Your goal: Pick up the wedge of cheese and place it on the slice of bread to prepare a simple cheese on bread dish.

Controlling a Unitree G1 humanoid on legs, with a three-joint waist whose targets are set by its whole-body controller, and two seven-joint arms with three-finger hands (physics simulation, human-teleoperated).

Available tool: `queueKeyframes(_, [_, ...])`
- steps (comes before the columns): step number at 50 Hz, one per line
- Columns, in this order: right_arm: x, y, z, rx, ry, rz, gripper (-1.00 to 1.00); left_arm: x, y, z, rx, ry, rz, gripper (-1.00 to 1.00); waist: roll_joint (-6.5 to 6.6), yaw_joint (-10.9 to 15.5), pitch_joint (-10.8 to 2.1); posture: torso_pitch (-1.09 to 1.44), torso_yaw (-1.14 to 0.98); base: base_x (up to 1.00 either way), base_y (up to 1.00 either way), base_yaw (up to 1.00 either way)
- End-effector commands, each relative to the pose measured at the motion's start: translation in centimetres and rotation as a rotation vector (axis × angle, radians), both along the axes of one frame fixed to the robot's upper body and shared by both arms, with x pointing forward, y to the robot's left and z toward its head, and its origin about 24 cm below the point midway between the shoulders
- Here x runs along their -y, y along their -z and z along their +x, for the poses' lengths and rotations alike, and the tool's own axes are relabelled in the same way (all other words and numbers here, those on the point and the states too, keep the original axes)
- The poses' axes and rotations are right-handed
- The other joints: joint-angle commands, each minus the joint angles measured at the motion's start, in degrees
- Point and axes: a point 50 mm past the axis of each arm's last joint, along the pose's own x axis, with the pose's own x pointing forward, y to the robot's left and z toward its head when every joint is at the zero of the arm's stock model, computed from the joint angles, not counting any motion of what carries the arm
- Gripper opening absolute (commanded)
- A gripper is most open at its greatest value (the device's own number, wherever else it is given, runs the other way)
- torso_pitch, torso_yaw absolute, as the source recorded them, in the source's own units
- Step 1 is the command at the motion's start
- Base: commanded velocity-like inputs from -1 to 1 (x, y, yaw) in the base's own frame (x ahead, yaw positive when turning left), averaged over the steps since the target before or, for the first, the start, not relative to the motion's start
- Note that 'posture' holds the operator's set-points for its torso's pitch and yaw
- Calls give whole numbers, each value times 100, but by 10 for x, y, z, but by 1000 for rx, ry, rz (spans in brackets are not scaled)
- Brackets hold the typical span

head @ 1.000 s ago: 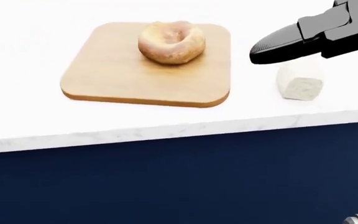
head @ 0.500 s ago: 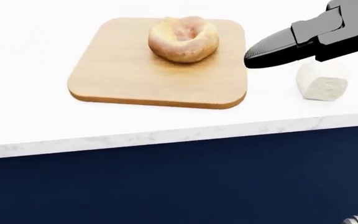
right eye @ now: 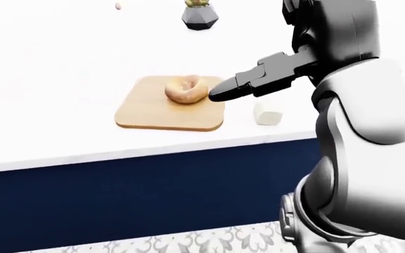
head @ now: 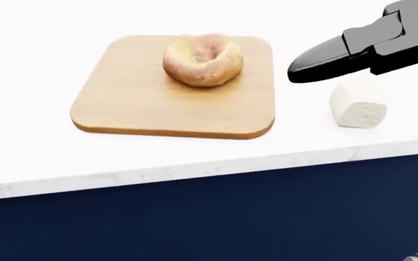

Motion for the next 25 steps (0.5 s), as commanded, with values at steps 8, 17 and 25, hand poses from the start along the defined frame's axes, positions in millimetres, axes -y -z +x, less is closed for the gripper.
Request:
queueKeyframes(8, [3,-7,-3,59,20,1,100,-1,-9,-7,61,-8,-2,100,-222,31,-201,0,0,20,0,0])
queueKeyframes(17, [2,-7,-4,60,18,1,100,-1,-9,-7,62,-8,-2,100,356,-63,-195,0,0,20,0,0])
queueKeyframes(25, [3,-8,-5,67,22,2,100,-1,-8,-6,58,-10,-1,100,254,-2,-165,0,0,20,0,0])
